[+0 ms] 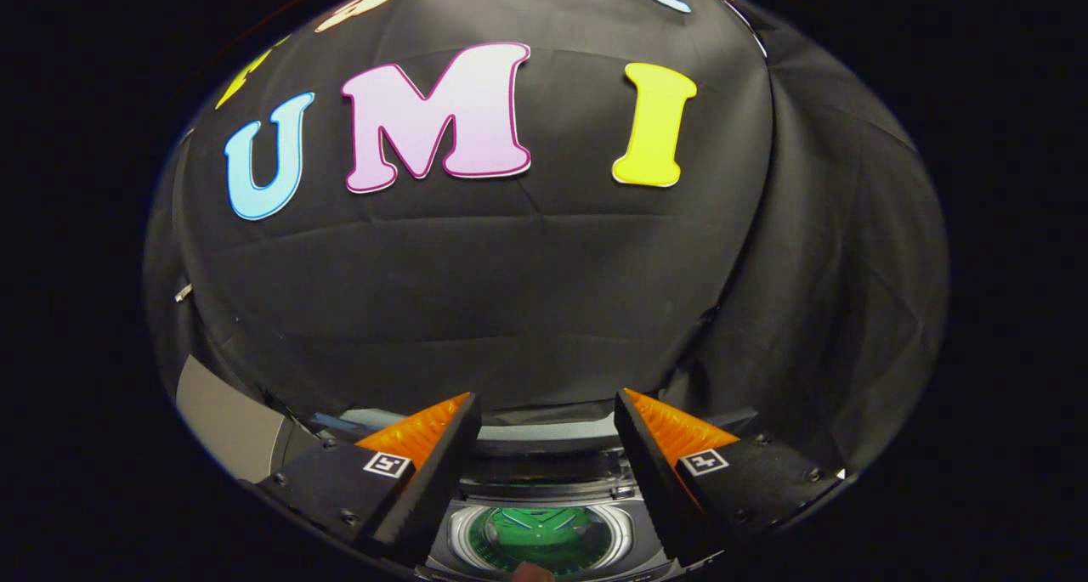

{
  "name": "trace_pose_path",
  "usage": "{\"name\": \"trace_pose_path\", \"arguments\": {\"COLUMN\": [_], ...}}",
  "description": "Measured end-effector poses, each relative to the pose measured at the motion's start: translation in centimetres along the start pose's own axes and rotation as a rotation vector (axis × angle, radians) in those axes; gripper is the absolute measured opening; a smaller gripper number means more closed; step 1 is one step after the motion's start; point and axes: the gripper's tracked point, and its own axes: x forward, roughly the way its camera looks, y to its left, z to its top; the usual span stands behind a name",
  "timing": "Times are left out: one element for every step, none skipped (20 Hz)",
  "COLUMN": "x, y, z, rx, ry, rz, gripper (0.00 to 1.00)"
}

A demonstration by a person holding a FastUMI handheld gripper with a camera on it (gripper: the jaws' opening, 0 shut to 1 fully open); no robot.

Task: Put the clothes into the washing machine and then close the washing machine lid.

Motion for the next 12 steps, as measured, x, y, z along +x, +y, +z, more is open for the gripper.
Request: {"name": "trace_pose_path", "arguments": {"x": [0.8, 1.3, 1.7, 1.6, 1.4, 1.2, 1.0, 0.6, 0.1, -0.4, -0.9, -1.6], "y": [-0.3, -0.2, 0.0, 0.1, 0.0, -0.3, -0.4, -0.4, -0.5, -0.5, -0.6, -0.7], "z": [-0.7, -1.5, -2.1, -1.8, -1.6, -2.1, -2.4, -2.5, -2.7, -2.9, -3.1, -3.5], "rx": [-0.014, -0.028, -0.03, 0.006, 0.023, 0.022, 0.025, 0.018, 0.011, 0.009, 0.01, 0.009], "ry": [0.028, 0.052, 0.069, 0.047, 0.04, 0.031, 0.018, 0.01, 0.002, -0.004, -0.009, -0.011], "rz": [-0.005, 0.001, 0.015, 0.02, 0.023, 0.02, 0.018, 0.013, 0.005, -0.003, -0.008, -0.01], "gripper": [0.99, 0.99, 0.99, 0.99, 0.98, 0.99, 0.99, 0.99, 0.99, 0.99, 1.0, 0.99]}}
